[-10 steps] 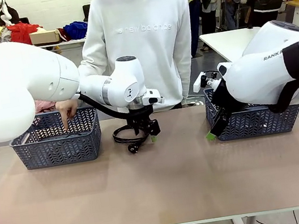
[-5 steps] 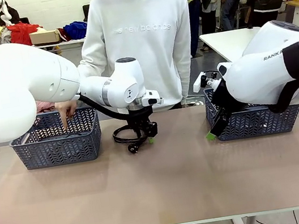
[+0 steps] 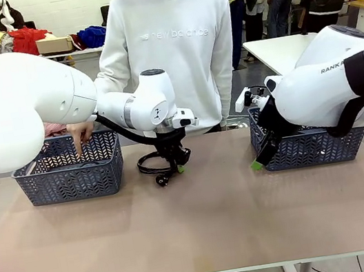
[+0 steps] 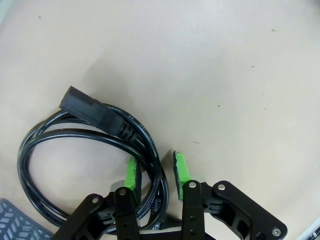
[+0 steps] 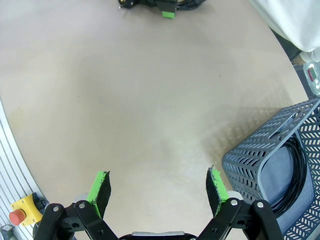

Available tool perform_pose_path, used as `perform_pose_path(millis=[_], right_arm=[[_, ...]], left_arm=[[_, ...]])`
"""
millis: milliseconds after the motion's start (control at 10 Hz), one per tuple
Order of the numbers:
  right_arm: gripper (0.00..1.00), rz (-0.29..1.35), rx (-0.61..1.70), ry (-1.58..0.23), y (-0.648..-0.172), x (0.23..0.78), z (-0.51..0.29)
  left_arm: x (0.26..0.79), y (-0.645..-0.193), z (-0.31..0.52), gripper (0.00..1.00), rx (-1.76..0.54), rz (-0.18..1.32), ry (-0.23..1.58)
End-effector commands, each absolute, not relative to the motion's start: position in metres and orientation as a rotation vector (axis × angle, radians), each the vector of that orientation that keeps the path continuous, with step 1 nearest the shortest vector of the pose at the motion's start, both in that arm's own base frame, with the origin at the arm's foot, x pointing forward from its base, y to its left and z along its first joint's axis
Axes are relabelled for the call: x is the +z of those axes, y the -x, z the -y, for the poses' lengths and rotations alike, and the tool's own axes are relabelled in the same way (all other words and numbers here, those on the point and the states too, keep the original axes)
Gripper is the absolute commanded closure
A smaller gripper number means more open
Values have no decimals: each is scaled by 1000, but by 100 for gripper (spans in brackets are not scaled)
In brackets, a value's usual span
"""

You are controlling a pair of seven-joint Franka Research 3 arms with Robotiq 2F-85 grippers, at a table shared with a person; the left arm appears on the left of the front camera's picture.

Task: Organize the cables according to human instructions.
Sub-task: Pick up a bundle of cables and place it in the basket indicated by the human.

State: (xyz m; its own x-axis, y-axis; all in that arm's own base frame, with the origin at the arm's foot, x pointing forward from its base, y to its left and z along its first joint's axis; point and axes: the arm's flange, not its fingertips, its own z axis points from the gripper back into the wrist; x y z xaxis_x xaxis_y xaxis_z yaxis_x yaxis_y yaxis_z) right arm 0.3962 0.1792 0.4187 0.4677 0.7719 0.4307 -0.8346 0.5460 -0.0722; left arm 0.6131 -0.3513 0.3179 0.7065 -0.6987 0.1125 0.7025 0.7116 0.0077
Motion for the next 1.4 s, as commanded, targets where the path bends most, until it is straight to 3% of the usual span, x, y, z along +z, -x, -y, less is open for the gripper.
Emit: perform_pose_path(millis=[0, 100, 200, 300, 700, 1300], right_arm=[[0, 444, 990, -148, -397, 420, -179], [0, 444, 990, -148, -397, 420, -179], [0, 444, 990, -148, -397, 420, -179], [0, 444, 990, -148, -397, 420, -179], [0, 444, 990, -148, -397, 420, -179], [0, 444, 990, -148, -397, 420, -179]], left_arm=[[321, -612, 346, 79, -743, 135, 7], [322, -612, 345, 100, -731, 135, 2], [323, -611, 343, 80, -716, 136, -7], [324, -611, 343, 100, -706, 134, -9], [341, -606, 341, 100, -685, 136, -38], [453, -585, 351, 100, -831, 155, -129]])
